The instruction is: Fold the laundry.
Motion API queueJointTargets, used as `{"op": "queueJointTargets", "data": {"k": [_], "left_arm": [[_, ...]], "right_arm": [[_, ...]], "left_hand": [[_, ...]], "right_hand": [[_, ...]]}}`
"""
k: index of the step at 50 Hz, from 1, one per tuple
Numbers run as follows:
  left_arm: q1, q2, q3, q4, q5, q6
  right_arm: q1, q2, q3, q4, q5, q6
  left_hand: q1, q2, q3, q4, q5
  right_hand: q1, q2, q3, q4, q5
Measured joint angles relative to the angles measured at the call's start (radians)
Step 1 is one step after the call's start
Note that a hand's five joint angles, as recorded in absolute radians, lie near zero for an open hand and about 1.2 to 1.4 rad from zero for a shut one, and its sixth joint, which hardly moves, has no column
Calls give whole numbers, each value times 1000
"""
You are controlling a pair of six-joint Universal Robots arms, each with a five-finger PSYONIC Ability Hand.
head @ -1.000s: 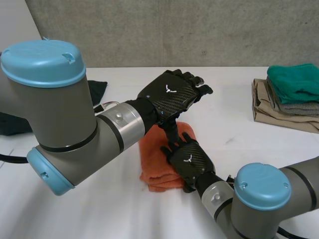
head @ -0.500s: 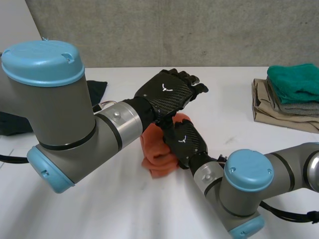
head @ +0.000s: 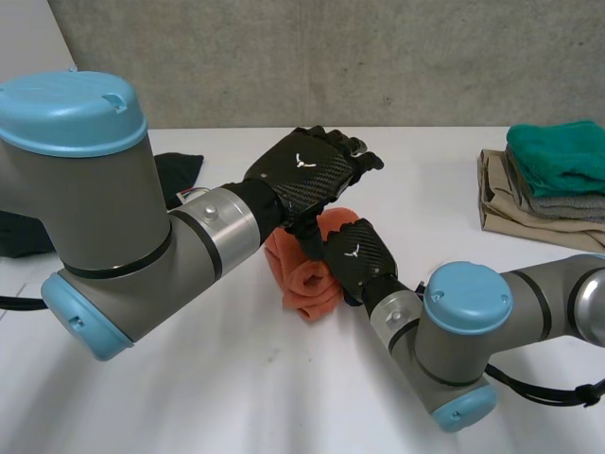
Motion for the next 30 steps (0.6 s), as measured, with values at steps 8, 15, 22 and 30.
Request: {"op": "queueJointTargets", "data": {"k": [8, 15, 22, 30], "left_arm": [[4, 6, 5, 0, 0, -1], [20, 34, 13, 1, 0, -1], [36, 66, 30, 6, 0, -13], [42, 72, 47, 8, 0, -31]], "right_arm": [[-42, 5, -70, -9, -8, 21], [-102, -20, -161, -55, -23, 116], [-196, -46, -287, -177, -28, 228], [-380, -33, -462, -285, -24, 259]], "left_hand": [[0, 0, 0, 0, 0], [0, 0, 0, 0, 0], [0, 0, 0, 0, 0], [0, 0, 0, 0, 0]], "right_hand": [[0, 0, 0, 0, 0], [0, 0, 0, 6, 0], [0, 0, 0, 8, 0], [0, 0, 0, 9, 0]]}}
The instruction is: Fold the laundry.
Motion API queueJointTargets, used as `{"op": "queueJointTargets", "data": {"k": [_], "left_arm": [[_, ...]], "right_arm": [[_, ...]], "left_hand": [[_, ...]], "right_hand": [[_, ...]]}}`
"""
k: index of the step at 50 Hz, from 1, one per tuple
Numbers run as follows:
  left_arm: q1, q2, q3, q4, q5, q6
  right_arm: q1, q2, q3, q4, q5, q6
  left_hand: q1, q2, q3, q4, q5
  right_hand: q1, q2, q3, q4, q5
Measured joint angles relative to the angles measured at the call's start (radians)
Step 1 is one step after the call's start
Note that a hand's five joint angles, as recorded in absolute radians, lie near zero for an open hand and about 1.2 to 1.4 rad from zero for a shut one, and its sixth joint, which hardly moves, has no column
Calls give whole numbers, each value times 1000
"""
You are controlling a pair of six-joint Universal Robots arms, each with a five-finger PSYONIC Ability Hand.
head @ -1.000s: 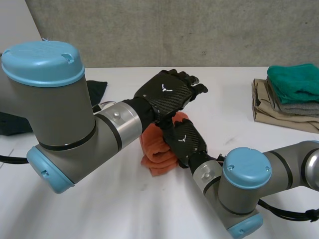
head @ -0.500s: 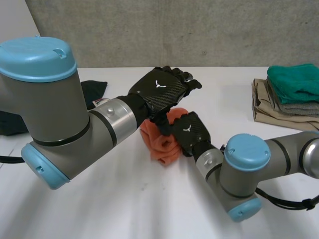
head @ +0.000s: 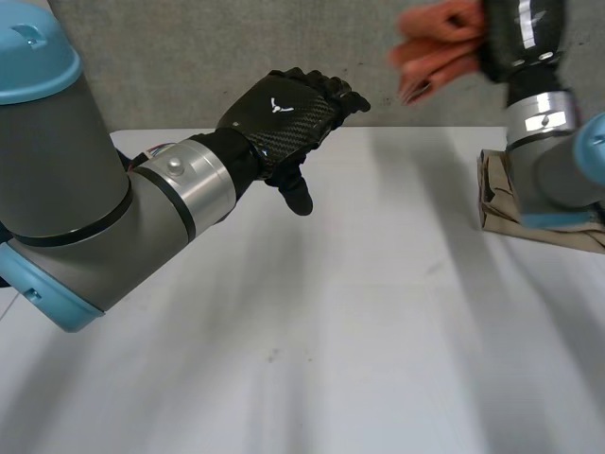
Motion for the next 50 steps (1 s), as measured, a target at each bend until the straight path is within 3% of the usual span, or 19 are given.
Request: {"op": "queueJointTargets", "data": {"k": [10, 17, 26, 29, 34, 43, 50], "left_arm": [[-2, -2, 0, 0, 0, -2], [-5, -10, -14, 0, 0, -2], [-4, -20, -40, 0, 0, -3], [-3, -19, -43, 0, 0, -2], [-5, -12, -43, 0, 0, -2], [-14, -1, -43, 0, 0, -4], [-34, 27, -47, 0, 0, -18]], "right_arm": [[-234, 156, -168, 1, -94, 36], [-409, 331, -195, 10, -282, 45], [-493, 383, -103, 51, -445, 34], [-503, 342, -59, 61, -457, 35], [-508, 242, 15, 71, -449, 40], [-526, 77, 118, 143, -382, 45], [-616, -90, 220, 355, -336, 36]], "left_hand": [[0, 0, 0, 0, 0], [0, 0, 0, 0, 0], [0, 0, 0, 0, 1], [0, 0, 0, 0, 1], [0, 0, 0, 0, 1], [0, 0, 0, 0, 1], [0, 0, 0, 0, 1]], "right_hand": [[0, 0, 6, 2, 13], [0, 0, 6, 2, 15], [-10, -38, -31, -46, 35], [-318, -470, -461, -504, -381], [-649, -789, -809, -861, -719], [-749, -919, -932, -971, -839], [-753, -927, -937, -980, -839]]}}
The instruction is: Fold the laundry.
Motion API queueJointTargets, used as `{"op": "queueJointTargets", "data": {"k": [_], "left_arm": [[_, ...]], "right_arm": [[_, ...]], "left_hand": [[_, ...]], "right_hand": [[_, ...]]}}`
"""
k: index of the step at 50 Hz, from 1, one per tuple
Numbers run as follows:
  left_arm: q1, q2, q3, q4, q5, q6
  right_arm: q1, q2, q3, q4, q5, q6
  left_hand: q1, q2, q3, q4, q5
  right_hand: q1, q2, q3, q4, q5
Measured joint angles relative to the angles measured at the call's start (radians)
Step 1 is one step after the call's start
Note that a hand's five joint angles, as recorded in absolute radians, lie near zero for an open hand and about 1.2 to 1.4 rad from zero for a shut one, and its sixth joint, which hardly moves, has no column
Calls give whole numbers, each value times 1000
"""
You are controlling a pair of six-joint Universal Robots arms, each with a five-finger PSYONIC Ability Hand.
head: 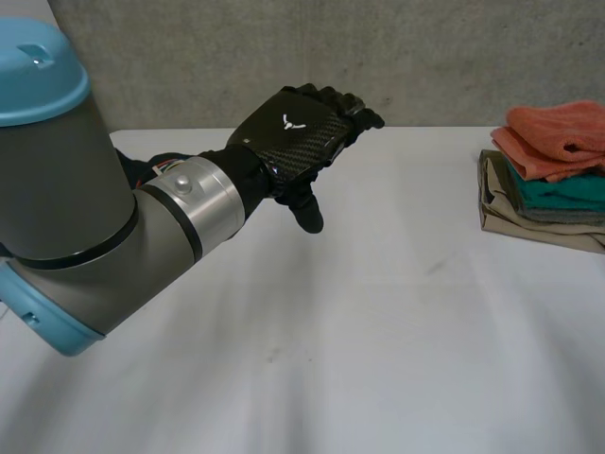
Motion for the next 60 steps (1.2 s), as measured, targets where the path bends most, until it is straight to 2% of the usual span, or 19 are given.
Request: {"op": "queueJointTargets", "data": {"k": [4, 7, 13, 16, 19, 22, 25, 27, 28, 32, 38, 43, 48, 51, 52, 54, 55, 56, 60], "left_arm": [[-6, 22, -1, 1, 1, -19], [-7, 46, 1, 8, 1, -43], [-2, 89, 9, 48, -3, -83], [4, 116, 17, 85, -23, -101], [29, 148, 29, 125, -75, -111], [83, 167, 40, 146, -140, -108], [194, 161, 45, 143, -215, -68], [233, 149, 42, 136, -231, -42], [291, 123, 38, 126, -250, 9], [420, 7, 31, 115, -267, 186], [575, -251, 79, 191, -258, 415], [663, -480, 185, 284, -231, 495], [709, -687, 338, 333, -164, 506], [715, -724, 371, 337, -150, 505], [724, -791, 438, 341, -128, 501], [726, -820, 469, 341, -122, 498], [725, -833, 485, 342, -120, 495], [723, -838, 492, 343, -120, 493], [706, -823, 486, 356, -134, 478]], "right_arm": [[-58, -75, 15, 129, 47, -9], [-107, -132, -6, 231, 128, -49], [-124, -188, -46, 275, 235, -154], [-75, -225, -50, 240, 254, -184], [30, -278, -21, 165, 260, -196], [153, -328, 43, 75, 256, -200], [295, -376, 143, -21, 241, -203], [335, -387, 175, -43, 235, -205], [393, -397, 226, -67, 222, -212], [506, -396, 343, -92, 196, -247], [598, -334, 458, -84, 185, -338], [618, -280, 506, -74, 191, -395], [615, -259, 533, -70, 196, -412], [613, -258, 538, -70, 196, -412], [611, -257, 547, -70, 197, -412], [610, -256, 550, -70, 197, -411], [609, -254, 551, -71, 197, -411], [609, -254, 552, -71, 197, -411], [609, -252, 553, -71, 198, -410]], "left_hand": [[0, 0, 0, 0, 0], [0, 0, 0, 0, 0], [0, 0, 0, 0, 0], [0, 0, 0, 0, 0], [0, 0, 0, 0, 0], [0, 0, 0, 0, 0], [0, 0, 0, 0, 0], [0, 0, 0, 0, 0], [0, 0, 0, 0, 0], [0, 0, 0, 0, -1], [0, 0, 0, 0, -3], [0, 0, 0, 0, -3], [31, 18, 12, 21, 6], [59, 32, 26, 39, 22], [305, 254, 244, 230, 236], [490, 473, 441, 234, 404], [684, 710, 695, 234, 608], [755, 846, 821, 234, 728], [764, 951, 881, 234, 793]], "right_hand": [[0, 0, 0, 0, 0], [0, 0, 0, 0, 0], [0, 0, 0, 0, 0], [0, 0, 0, 0, -1], [0, 0, 0, 0, -1], [0, 0, 0, 0, -1], [0, 0, 0, 0, -1], [0, 0, 0, 0, -1], [0, 0, 0, 0, -1], [0, 0, 0, 0, -1], [0, 0, 0, 0, -1], [0, 0, 0, 0, -1], [0, 0, 0, 0, -1], [0, 0, 0, 0, -1], [0, 0, 0, 0, -1], [0, 0, 0, 0, -1], [0, 0, 0, 0, -1], [0, 0, 0, 0, -1], [0, 0, 0, 0, -1]]}}
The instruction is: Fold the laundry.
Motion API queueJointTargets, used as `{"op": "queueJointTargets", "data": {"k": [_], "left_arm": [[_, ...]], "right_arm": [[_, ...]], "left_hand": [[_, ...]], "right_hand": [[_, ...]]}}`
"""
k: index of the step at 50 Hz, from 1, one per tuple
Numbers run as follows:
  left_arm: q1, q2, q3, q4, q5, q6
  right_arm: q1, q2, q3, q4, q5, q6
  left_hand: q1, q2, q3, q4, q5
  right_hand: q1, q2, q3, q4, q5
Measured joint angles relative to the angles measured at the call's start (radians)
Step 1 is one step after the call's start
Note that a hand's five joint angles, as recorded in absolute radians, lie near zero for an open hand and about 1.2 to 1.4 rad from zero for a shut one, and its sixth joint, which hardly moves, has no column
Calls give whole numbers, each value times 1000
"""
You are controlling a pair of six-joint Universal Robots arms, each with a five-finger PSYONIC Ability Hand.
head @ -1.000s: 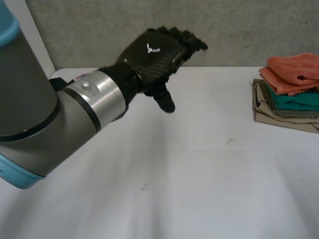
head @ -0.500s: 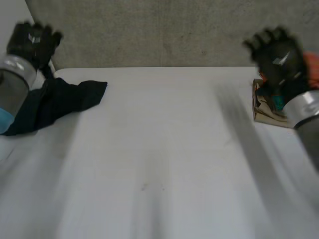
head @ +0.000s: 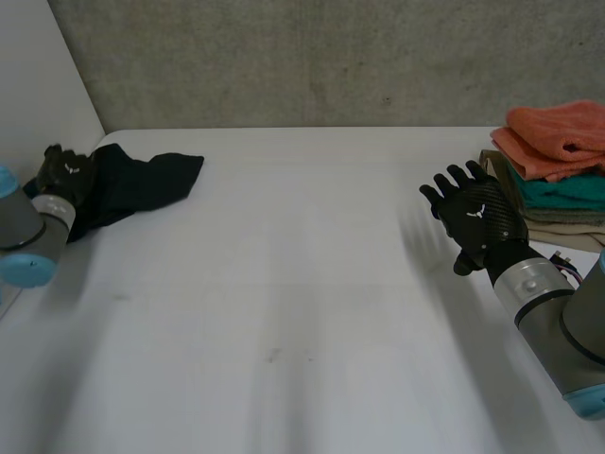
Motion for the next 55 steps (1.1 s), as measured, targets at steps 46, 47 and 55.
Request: {"op": "queueJointTargets", "data": {"k": [46, 47, 55], "left_arm": [[-829, 716, -695, 56, -161, -420], [-818, 753, -724, 57, -177, -420], [-702, 1005, -991, 62, -292, -419]], "right_arm": [[-51, -19, -4, 10, 51, 21], [-50, -19, -6, 19, 48, 27], [-37, -19, -65, 221, 14, 105]], "left_hand": [[-666, -880, -816, -164, -753], [-668, -880, -816, -166, -754], [-668, -881, -816, -166, -754]], "right_hand": [[0, 0, 0, 0, 0], [0, 0, 0, 0, 0], [0, 0, 0, 0, 0]]}}
